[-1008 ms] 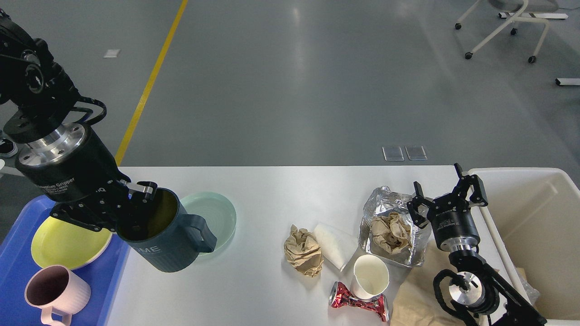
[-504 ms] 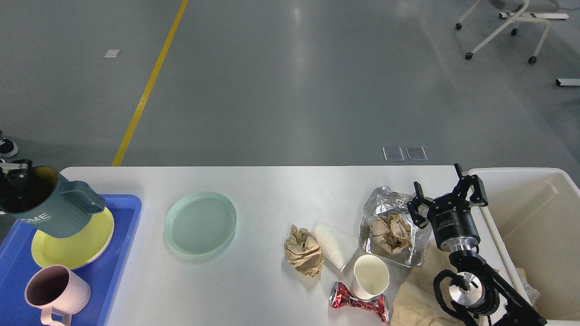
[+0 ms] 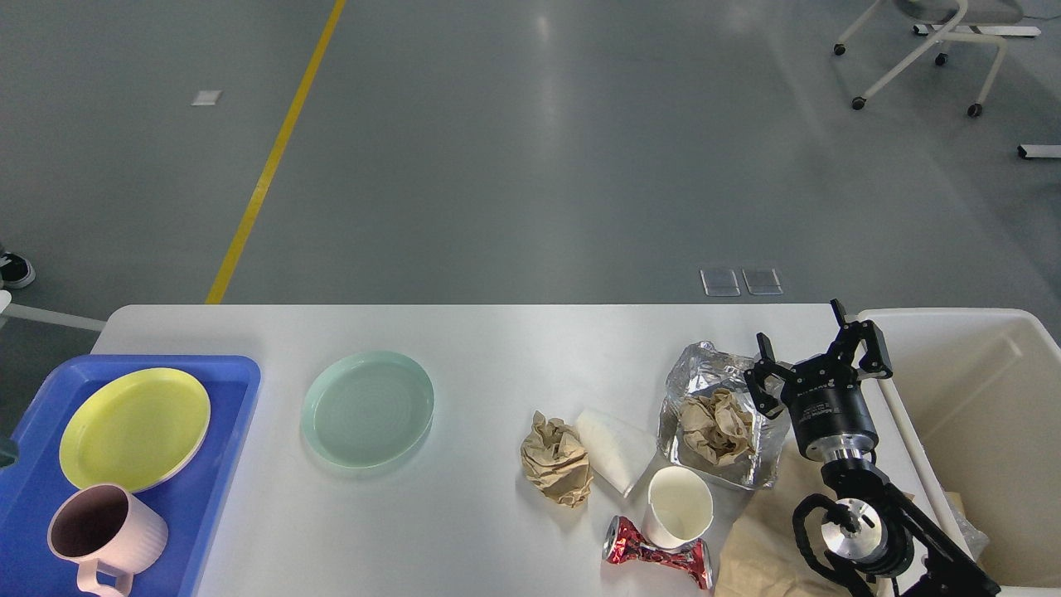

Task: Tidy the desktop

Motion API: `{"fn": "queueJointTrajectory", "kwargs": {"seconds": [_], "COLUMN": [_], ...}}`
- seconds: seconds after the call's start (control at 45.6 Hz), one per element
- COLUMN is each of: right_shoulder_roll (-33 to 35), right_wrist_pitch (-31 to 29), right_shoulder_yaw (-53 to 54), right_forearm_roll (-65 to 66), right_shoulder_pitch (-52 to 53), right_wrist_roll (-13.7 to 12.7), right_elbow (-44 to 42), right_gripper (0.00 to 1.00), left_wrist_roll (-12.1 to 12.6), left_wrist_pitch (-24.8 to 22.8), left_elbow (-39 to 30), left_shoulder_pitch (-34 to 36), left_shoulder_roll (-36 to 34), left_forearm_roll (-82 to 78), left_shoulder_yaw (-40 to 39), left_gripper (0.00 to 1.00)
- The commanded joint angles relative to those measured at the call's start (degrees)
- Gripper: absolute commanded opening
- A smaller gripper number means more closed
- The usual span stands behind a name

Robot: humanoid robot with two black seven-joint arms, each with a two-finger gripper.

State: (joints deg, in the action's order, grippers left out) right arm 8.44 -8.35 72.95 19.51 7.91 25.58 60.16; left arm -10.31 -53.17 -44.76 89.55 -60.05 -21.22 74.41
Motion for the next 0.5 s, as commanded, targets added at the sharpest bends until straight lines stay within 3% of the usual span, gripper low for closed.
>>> {"fn": "queueJointTrajectory", "kwargs": {"seconds": [0.0, 0.219, 0.482], "right_shoulder_roll": [0.0, 0.0, 0.0], "right_wrist_pitch": [0.0, 0.0, 0.0], "right_shoulder_yaw": [0.0, 0.0, 0.0], "right_forearm_roll": [0.0, 0.0, 0.0], "right_shoulder_pitch": [0.0, 0.0, 0.0], "right_wrist_roll": [0.0, 0.0, 0.0], "right_elbow": [0.0, 0.0, 0.0], "right_gripper": [1.0, 1.0, 1.0], "left_wrist_roll": [-0.1, -0.6, -4.2], "left_wrist_pitch": [0.8, 2.1, 5.9], "left_elbow": [6.4, 15.7, 17.7], "left_shoulder_pitch": [-15.9, -29.6, -35.7], "left_shoulder_roll": [-0.1, 0.7, 2.6], "left_forearm_roll": [-0.1, 0.0, 0.5], "left_shoulder_yaw": [-13.1, -25.5, -27.7], "left_gripper": [0.05, 0.05, 0.07]}}
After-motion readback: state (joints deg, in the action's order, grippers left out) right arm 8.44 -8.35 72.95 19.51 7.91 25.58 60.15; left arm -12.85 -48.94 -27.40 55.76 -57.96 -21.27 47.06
